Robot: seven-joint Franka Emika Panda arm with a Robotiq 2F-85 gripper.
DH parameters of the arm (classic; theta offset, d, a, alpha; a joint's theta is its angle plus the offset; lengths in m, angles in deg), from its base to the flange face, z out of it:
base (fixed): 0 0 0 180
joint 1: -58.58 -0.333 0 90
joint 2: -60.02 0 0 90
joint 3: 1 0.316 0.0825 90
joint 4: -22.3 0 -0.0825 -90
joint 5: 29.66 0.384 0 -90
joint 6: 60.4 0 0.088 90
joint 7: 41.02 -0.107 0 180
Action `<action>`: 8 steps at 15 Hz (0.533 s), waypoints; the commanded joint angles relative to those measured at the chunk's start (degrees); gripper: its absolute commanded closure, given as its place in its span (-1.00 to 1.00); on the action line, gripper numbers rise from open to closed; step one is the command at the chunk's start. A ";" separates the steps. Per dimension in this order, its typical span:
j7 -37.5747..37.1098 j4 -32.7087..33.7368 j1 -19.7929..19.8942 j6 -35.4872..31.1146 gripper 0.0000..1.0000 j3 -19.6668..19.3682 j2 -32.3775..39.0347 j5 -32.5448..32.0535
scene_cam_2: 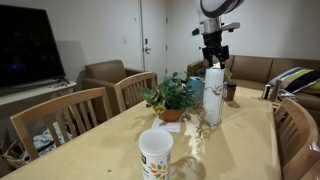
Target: Move the paper towel holder to the right, remove the lid from the white can on the left
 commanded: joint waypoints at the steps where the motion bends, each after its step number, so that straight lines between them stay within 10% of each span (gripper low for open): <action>1: 0.40 -4.08 -0.80 1.26 -1.00 -0.03 -6.07 -1.39; 8: 1.51 -15.44 -4.08 -3.38 -1.00 2.77 -18.77 -3.71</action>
